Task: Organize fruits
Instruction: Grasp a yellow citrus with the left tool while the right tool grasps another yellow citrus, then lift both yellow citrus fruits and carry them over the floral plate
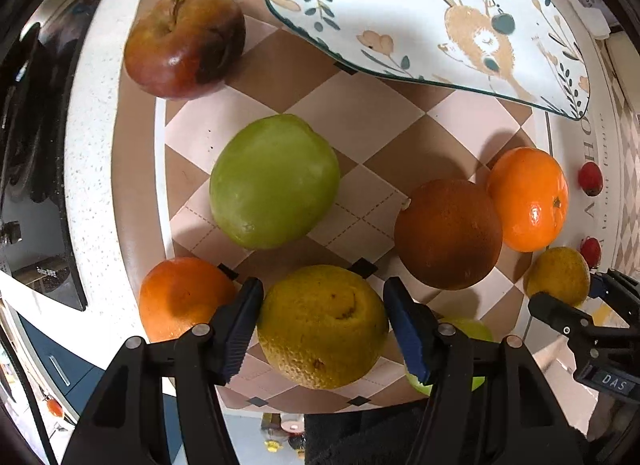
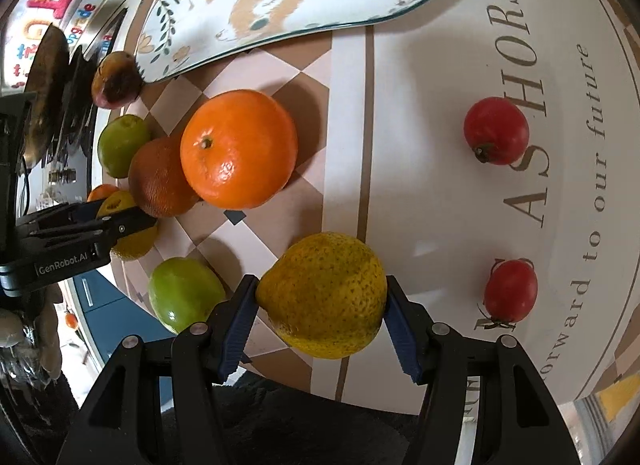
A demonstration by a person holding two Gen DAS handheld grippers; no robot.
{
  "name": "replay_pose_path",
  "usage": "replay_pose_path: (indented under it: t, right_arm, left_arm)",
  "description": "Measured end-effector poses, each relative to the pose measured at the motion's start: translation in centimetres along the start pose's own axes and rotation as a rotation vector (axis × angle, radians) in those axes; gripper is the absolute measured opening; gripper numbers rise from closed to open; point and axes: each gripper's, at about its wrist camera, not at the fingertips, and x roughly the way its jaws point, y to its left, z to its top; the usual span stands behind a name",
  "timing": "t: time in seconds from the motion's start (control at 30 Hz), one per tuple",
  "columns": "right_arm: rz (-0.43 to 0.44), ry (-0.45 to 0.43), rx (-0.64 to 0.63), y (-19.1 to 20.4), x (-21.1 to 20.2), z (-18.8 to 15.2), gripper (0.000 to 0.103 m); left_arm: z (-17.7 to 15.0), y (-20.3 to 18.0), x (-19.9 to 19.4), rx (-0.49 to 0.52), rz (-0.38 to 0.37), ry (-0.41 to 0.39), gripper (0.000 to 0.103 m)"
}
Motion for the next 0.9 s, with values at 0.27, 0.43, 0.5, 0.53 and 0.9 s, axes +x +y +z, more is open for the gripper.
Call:
replay_pose_path:
  t: [0.27,0.43,0.5,0.53,0.9]
  right_arm:
    - [0.004,0.000,0.010,-0.1,-0.7,0.2,0.069]
    - [-0.006,-0.004,0.007,-0.1,-1.2,0.1,0.070]
    - [-0.012,-0.002,0.007,0.2,-1.2,0.1,0.070]
    - [-0.016,-0.002,0.007,0.2,-1.2,0.1,0.070]
    - [-0.030,0.006,-0.006,1.2,-0.3,0.0,0.070]
  left_arm:
    - [1.7,0.2,-2.0,0.109,-0.015,-0.001,0.060]
    - [1.4,-0.5,-1.9,0.209,0.042,0.028,0.061]
    - [1.2,-0.6,-1.0,0.234,0.038,0.057,0.063]
    - [0.4,-1.3,-0.6,0.239,0.034,0.071,0.063]
    - [0.4,-1.2,1.9,0.231,0.017,0.097,0.063]
